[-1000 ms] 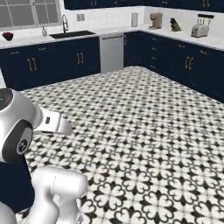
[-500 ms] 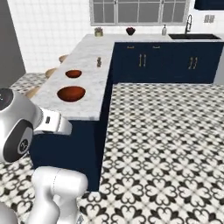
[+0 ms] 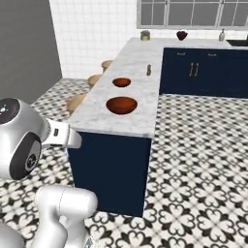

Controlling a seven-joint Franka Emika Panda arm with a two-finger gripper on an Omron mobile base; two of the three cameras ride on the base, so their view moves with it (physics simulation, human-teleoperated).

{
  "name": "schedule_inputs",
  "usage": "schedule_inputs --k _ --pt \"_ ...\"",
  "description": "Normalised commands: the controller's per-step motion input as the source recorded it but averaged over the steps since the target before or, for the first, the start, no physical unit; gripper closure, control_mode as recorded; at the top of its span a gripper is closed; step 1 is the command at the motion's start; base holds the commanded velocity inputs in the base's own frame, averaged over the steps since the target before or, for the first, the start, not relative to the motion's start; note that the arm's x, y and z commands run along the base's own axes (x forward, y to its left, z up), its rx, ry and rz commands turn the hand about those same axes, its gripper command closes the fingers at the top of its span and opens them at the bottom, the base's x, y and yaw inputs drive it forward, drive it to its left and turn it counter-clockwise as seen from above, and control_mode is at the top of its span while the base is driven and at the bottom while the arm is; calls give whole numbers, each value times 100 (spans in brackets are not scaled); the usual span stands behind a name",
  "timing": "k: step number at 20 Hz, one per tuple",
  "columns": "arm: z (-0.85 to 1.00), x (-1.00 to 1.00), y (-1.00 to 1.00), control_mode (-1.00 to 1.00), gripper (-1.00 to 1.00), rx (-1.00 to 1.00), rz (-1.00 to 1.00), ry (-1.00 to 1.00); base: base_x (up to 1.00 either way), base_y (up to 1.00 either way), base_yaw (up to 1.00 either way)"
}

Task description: Pick up the bowls on the counter and stack them on top of one another in the open cabinet. Place the smaller bowl on top of the larger bowl.

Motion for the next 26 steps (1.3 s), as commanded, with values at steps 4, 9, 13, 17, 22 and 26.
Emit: schedule_inputs --k 4,9,13,17,22,26 --pt "0 0 0 100 -100 0 0 0 16 100 -3" --pt "0 0 0 100 -100 0 0 0 37 100 -13" --pt "0 0 0 100 -100 0 0 0 45 100 -32" --pt "0 0 0 100 -100 0 0 0 51 100 -40" --pt "0 0 0 100 -100 0 0 0 59 100 -54" --pt "0 0 0 100 -100 0 0 0 69 92 -66"
